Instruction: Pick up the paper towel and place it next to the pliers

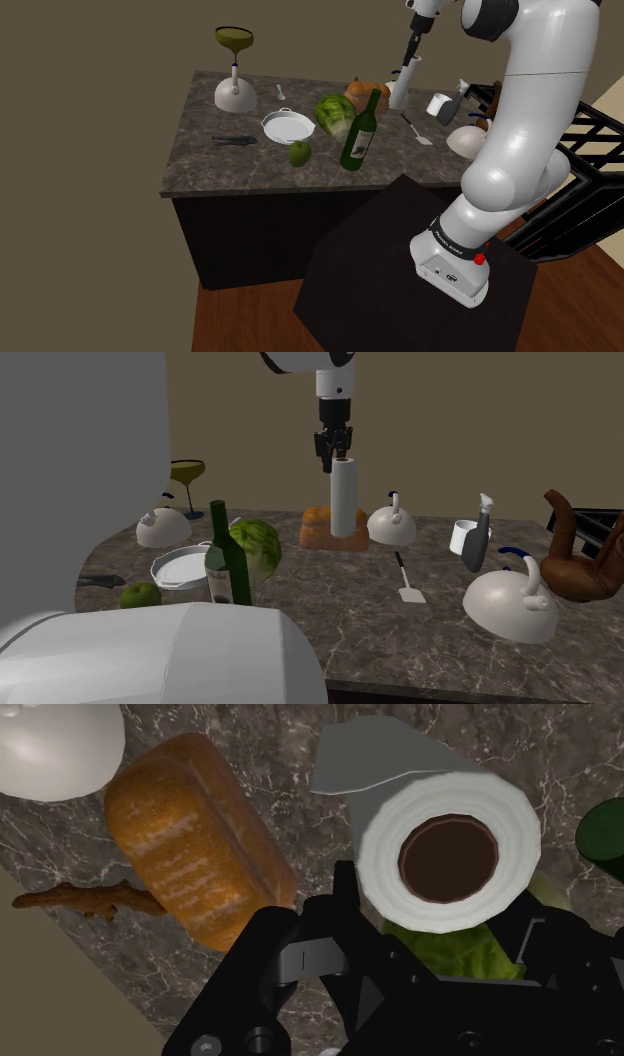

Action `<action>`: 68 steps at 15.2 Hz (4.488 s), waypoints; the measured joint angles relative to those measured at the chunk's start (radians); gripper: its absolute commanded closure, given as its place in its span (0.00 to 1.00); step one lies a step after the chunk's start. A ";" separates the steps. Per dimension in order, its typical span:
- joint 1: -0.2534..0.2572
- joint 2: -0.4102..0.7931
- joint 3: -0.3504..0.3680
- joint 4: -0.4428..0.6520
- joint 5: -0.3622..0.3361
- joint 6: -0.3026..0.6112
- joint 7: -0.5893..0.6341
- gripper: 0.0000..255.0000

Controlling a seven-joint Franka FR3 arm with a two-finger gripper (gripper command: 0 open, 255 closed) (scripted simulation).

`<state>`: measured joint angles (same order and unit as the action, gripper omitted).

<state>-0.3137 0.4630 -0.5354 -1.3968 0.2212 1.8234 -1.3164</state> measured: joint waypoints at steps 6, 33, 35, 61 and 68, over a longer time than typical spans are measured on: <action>-0.011 0.003 -0.002 0.086 -0.001 -0.081 0.005 1.00; 0.159 -0.137 0.019 0.078 -0.082 -0.196 0.199 1.00; 0.203 -0.165 0.032 0.035 -0.099 -0.177 0.249 1.00; 0.573 -0.151 0.234 -0.116 -0.158 -0.005 0.807 1.00; 0.644 -0.038 0.280 0.005 -0.145 -0.016 0.930 1.00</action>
<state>0.3299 0.4253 -0.2554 -1.3917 0.0760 1.8078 -0.3866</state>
